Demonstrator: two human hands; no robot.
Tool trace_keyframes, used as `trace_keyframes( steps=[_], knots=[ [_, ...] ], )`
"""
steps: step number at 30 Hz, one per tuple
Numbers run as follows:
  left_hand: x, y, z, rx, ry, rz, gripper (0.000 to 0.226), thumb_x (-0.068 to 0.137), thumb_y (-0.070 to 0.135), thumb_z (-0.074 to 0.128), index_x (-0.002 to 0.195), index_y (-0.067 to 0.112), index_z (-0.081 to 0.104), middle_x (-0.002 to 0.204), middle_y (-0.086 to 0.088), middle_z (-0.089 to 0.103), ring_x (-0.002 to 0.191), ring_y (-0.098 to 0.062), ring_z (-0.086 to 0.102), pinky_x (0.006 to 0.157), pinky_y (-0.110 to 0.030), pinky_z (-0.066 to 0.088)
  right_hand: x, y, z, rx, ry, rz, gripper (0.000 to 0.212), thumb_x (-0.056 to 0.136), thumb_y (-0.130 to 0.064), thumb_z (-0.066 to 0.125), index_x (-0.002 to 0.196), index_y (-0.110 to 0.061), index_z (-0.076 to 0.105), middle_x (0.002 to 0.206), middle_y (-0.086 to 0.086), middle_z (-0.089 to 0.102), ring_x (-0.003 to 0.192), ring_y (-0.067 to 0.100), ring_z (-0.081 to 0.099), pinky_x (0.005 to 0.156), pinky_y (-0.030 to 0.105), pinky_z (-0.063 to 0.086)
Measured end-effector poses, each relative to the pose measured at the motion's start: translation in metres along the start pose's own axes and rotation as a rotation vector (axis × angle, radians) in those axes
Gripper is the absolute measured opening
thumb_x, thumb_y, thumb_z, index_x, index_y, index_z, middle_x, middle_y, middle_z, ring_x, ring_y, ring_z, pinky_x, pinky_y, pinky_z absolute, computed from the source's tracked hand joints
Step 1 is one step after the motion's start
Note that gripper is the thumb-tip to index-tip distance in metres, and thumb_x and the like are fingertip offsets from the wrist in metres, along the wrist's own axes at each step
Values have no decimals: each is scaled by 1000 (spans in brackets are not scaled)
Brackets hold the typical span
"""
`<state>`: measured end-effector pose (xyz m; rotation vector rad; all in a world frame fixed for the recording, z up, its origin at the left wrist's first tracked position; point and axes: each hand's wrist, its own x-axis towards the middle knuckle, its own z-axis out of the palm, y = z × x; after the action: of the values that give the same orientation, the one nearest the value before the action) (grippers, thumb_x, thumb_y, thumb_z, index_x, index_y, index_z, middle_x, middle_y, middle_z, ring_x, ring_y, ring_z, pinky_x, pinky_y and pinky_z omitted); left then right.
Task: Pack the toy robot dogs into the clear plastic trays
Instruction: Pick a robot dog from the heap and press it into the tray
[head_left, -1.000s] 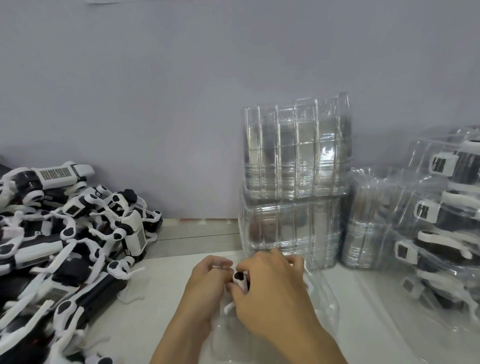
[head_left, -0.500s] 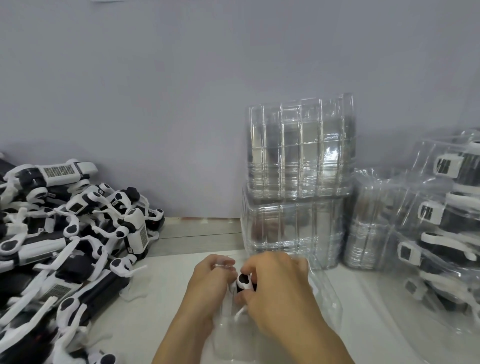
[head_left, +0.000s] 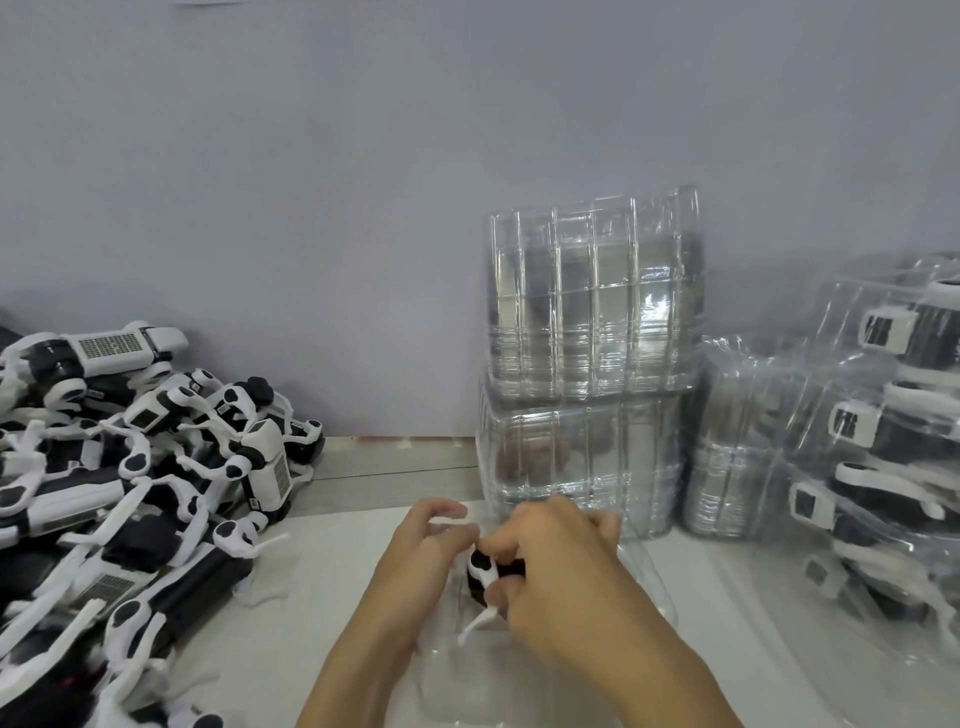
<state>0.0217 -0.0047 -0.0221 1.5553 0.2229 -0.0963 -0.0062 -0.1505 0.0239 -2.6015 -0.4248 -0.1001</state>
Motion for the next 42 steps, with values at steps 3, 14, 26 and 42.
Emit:
trace_keyframes(
  steps=[3,14,26,42],
  knots=[
    [1,1,-4,12,-53,27,41,56,42,78,95,33,71,90,-5,71,92,-32,67,101,-64,47,2,3,1,21,46,14,11,83,-22,71,86,-32,73,89,-11,62,93,9,23,83,32,18],
    [-7,7,-7,184,-26,83,26,82,22,80,104,30,69,109,0,69,93,-11,69,77,-24,45,-1,44,-23,132,183,128,19,81,-43,79,98,-44,71,97,-21,56,94,2,52,89,27,43],
    [-4,7,-6,240,3,96,21,87,24,75,103,32,67,108,4,69,98,-13,67,75,-24,43,-12,62,-51,61,-39,255,21,75,-35,87,72,-36,66,76,-11,52,61,4,50,55,17,39],
    [-3,6,-4,256,25,98,20,87,26,76,103,33,65,107,6,68,97,-6,65,72,-21,42,-7,67,-37,126,83,243,20,77,-27,86,66,-27,69,60,-11,51,51,4,45,53,20,42]
  ],
)
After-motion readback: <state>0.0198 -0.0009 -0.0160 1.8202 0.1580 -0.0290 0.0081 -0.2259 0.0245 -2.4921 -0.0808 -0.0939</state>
